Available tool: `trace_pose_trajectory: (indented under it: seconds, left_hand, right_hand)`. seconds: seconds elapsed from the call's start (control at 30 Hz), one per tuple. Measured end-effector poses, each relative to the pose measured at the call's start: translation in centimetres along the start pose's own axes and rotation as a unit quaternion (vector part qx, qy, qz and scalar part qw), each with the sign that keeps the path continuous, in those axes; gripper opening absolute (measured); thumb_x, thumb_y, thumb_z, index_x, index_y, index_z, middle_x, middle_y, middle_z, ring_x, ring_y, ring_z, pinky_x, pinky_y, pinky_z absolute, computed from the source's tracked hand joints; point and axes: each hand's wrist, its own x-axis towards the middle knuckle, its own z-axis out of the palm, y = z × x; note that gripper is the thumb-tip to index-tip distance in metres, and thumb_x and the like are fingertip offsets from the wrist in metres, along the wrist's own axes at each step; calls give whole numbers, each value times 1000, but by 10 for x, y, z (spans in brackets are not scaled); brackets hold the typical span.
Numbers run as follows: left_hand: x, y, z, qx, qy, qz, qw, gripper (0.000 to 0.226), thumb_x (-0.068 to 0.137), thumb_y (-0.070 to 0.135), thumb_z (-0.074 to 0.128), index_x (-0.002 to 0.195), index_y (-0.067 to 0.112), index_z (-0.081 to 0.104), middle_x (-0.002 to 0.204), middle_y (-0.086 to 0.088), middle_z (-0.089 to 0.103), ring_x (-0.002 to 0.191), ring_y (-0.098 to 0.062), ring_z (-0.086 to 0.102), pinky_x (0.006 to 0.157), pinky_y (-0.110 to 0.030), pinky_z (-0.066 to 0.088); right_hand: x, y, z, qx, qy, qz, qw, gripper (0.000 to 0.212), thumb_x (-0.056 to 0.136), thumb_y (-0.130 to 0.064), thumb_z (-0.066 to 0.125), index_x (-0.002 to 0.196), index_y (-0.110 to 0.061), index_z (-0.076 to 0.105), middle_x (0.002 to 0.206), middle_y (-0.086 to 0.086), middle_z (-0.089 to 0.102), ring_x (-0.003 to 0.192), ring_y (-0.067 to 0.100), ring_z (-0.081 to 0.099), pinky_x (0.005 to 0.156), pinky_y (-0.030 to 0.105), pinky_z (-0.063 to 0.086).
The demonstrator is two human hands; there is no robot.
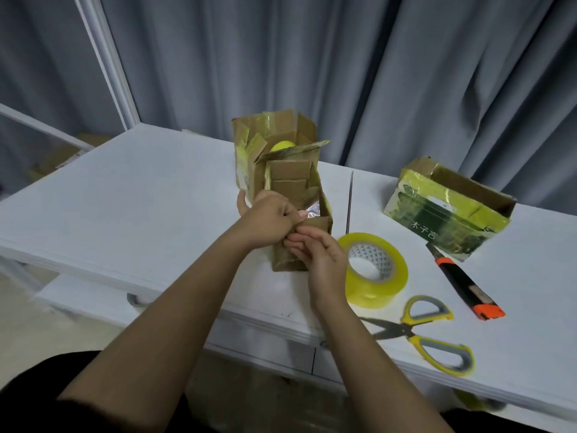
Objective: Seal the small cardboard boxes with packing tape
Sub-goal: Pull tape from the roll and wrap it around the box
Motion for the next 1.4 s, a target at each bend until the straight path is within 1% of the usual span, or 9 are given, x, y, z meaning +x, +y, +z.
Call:
trace_pose_trajectory:
  seconds: [0.23,0.37,0.6,0.77,0.9,1.0,1.1,1.2,1.4]
  left_hand:
    - [1,5,4,18,16,-11,1000,46,95,41,50,57,15,51,99,1,58,123,-7,37,110,-46,-13]
    - [1,-1,3,21,17,-6,1000,51,95,44,47,71,4,66,100,5,51,124,-7,34,110,-45,-14]
    - [5,1,4,13,25,-34,999,45,96,41,46,80,8,72,97,10,49,122,-6,34,110,-41,-18]
    - [11,4,2,51,38,-57,996,50,93,45,44,51,20,55,73,8,57,108,-14,48,113,-52,-7]
    - [9,9,1,136,53,-82,986,36,87,52,42,93,23,62,109,5,58,127,-20,33,110,-56,-9]
    - [-2,7,-4,153,216,-54,963,36,86,36,54,117,17,52,131,-5,49,133,-28,30,112,-53,2]
    - [-22,5,0,180,389,138,893,19,85,20,62,103,14,64,117,-9,60,110,-31,52,98,-46,26]
    - [-38,0,19,292,320,261,863,17,83,22,68,98,14,70,102,-6,68,94,-26,64,89,-42,40]
    - [-30,9,19,335,211,212,893,15,70,19,76,81,14,68,75,-1,67,75,-22,64,87,-39,41]
  right_hand:
    - [7,-12,-15,-272,-58,45,960,30,83,5,41,69,-1,67,72,17,68,63,20,62,58,29,52]
    - [-2,-22,-40,-494,-54,-193,846,20,80,-9,48,67,-6,63,67,8,64,65,23,55,59,32,42]
    - [37,-53,-35,-599,-135,-268,742,59,78,-17,67,128,-23,37,114,-8,56,123,16,31,98,25,15]
    - [53,-54,-34,-572,-163,-246,766,60,79,-15,72,126,-31,37,98,-9,58,120,18,32,90,17,15]
    - [52,-53,-36,-536,-164,-221,798,58,77,-16,76,111,-41,36,95,-11,57,114,16,36,85,14,22]
    - [51,-53,-39,-531,-154,-224,802,56,75,-21,79,102,-43,34,93,-14,55,108,15,37,83,10,24]
    - [52,-53,-41,-532,-152,-223,802,54,74,-25,80,98,-42,35,94,-14,56,105,15,39,82,3,22]
    - [51,-53,-42,-537,-153,-239,795,50,74,-24,80,97,-39,38,93,-13,55,105,17,41,83,2,21]
    - [44,-51,-40,-571,-155,-278,757,46,74,-23,79,108,-32,48,102,-7,56,114,21,40,85,16,24]
